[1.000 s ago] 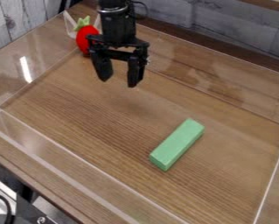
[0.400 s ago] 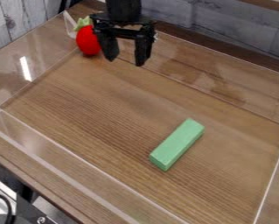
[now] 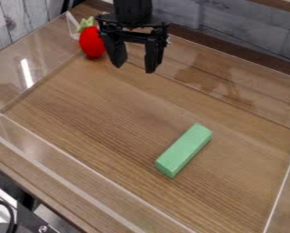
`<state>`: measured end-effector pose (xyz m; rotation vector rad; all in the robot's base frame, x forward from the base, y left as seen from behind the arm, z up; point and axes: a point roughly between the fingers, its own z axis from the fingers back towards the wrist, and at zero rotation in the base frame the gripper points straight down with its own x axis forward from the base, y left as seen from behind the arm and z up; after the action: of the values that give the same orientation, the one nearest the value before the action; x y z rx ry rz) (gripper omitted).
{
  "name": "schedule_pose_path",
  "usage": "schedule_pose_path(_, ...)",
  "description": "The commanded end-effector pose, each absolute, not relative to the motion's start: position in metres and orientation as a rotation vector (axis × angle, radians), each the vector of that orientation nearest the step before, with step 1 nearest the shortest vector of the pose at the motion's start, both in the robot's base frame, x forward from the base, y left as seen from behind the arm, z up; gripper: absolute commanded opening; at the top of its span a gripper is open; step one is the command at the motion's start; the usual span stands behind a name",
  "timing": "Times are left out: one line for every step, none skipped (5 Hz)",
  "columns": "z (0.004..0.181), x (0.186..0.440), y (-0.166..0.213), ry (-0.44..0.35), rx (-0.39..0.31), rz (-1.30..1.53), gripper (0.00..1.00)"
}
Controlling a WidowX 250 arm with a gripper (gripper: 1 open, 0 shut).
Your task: Move the red fruit to the left
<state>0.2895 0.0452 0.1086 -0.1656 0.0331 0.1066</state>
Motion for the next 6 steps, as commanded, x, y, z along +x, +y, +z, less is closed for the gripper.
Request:
schedule_pose_path(0.112, 0.286, 0.033, -0.022, -0.125, 0.082, 1.0)
schedule_pose_path(0.093, 0.281, 0.011, -0.027, -0.098, 0.068, 1.0)
schedule_pose_path(0.085, 0.286, -0.006, -0.054, -0.081, 0.06, 1.0)
schedule_pose_path(0.082, 0.298, -0.005, -0.082, -0.058, 0.056, 1.0)
schedule_pose_path(0.085, 0.304, -0.005, -0.108, -0.052, 0.048, 1.0)
schedule_pose_path(0.088, 0.31, -0.005, -0.134, -0.045, 0.056, 1.0)
